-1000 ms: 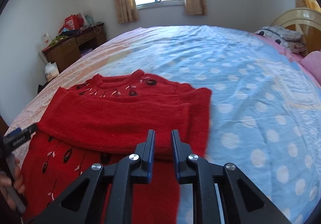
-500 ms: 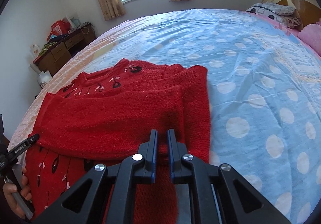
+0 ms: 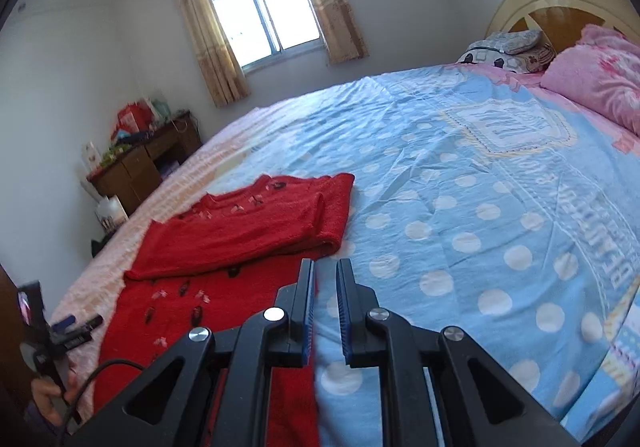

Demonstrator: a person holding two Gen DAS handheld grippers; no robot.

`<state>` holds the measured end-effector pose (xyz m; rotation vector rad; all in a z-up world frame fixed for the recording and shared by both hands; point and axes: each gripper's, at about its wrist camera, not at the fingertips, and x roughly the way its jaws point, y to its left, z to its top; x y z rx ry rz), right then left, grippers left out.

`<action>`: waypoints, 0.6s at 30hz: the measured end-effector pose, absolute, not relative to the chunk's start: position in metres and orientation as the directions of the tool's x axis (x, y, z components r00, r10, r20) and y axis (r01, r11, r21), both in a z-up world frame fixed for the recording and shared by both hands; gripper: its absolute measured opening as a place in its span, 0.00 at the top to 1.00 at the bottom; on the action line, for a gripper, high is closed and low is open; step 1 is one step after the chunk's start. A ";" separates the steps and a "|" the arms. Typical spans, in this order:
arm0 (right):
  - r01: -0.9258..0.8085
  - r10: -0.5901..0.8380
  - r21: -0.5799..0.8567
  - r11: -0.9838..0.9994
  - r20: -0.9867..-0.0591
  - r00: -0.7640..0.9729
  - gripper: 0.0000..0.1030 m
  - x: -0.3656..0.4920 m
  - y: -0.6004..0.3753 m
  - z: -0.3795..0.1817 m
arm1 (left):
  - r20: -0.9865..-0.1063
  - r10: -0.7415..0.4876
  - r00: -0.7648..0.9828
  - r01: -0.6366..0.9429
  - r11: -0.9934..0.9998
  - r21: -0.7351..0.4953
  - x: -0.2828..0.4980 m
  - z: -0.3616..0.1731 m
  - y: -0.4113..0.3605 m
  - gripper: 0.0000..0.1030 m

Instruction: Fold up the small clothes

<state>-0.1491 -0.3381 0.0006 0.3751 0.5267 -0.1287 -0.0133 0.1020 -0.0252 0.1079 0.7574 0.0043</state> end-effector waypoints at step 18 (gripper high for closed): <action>-0.324 0.508 0.714 0.621 -0.051 0.860 0.83 -0.245 -0.322 0.103 | -0.702 -0.060 0.710 0.139 0.989 0.057 -0.091 0.010 0.069 0.00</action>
